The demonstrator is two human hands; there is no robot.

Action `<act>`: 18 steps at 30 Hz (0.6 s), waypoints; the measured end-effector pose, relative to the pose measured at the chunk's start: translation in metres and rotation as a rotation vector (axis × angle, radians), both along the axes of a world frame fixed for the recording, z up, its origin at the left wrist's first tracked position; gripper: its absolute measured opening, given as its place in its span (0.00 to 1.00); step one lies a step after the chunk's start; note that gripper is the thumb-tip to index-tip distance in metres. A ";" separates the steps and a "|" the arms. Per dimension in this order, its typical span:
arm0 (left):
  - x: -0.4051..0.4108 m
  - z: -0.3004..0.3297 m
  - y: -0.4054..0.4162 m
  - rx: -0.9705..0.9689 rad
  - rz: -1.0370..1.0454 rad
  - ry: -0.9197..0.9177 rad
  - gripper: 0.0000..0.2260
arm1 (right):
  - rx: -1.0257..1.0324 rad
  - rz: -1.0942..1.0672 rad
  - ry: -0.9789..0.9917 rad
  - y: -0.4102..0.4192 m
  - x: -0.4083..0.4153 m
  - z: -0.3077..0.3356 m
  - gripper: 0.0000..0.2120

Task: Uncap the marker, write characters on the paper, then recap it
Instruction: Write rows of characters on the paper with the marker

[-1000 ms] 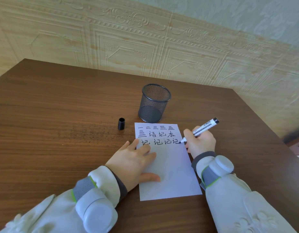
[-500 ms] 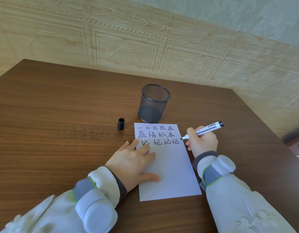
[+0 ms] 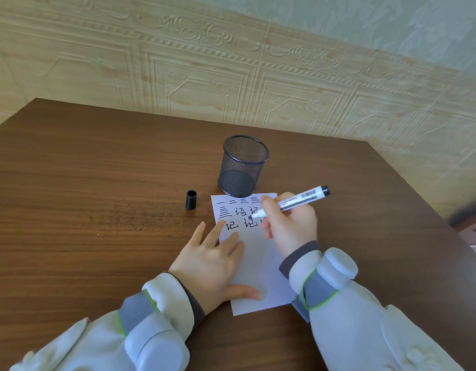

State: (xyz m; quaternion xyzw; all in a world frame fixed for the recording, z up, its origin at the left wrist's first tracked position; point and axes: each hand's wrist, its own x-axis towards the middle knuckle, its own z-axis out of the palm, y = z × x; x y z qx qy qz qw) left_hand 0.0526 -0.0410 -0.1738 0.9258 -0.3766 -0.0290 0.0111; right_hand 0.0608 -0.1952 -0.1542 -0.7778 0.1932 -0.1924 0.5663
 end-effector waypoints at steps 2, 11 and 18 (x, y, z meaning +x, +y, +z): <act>0.000 -0.003 0.000 0.004 -0.018 -0.007 0.43 | 0.026 -0.001 0.023 0.008 0.000 -0.011 0.17; -0.007 0.006 -0.002 0.071 -0.036 0.103 0.39 | 0.011 0.095 0.094 0.015 -0.002 -0.016 0.13; -0.009 0.006 0.000 0.046 -0.047 0.112 0.38 | -0.127 0.148 0.109 0.015 -0.002 -0.019 0.11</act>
